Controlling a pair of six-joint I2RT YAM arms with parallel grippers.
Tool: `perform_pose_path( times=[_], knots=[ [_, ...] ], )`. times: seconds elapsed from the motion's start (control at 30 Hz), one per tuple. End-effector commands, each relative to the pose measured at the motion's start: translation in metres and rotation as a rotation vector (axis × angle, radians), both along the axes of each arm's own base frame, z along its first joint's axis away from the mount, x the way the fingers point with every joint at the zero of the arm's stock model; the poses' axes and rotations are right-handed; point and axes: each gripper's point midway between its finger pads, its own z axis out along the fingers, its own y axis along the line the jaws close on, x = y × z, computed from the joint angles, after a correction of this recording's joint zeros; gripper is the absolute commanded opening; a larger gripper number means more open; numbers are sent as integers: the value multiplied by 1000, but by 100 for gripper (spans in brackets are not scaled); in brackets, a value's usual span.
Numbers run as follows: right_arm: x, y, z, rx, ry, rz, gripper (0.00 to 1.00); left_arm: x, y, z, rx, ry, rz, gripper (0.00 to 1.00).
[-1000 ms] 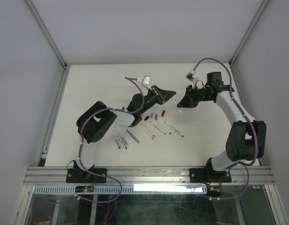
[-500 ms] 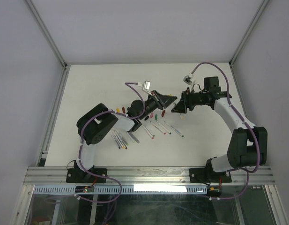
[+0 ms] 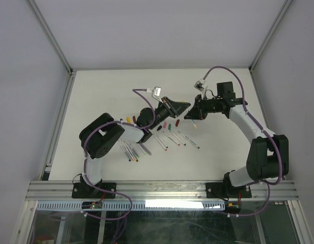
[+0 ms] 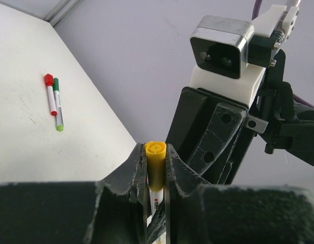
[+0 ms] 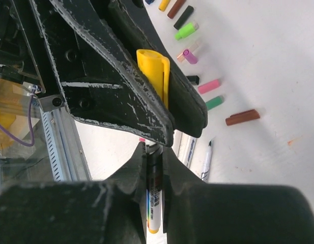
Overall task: Open the pen caps
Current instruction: Open the pen cap from the pen.
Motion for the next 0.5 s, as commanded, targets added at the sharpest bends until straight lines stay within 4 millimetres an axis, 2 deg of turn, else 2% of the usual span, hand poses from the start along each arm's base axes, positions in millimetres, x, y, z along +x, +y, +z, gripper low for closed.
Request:
perform_pose_path(
  times=[0.0, 0.13, 0.23, 0.33, 0.47],
  knots=[
    [-5, 1, -3, 1, 57, 27, 0, 63, 85, 84, -167, -117, 320, 0],
    [-8, 3, -16, -19, 108, 57, 0, 105, 140, 111, -108, -155, 574, 0],
    [-11, 5, -21, -29, 123, 76, 0, 120, 173, 125, -108, -158, 673, 0],
    [-7, 2, -23, -64, 93, 59, 0, 113, 191, 138, -115, -197, 664, 0],
    [11, -19, -40, -230, 1, -37, 0, 78, 198, 133, -51, -229, 606, 0]
  ],
)
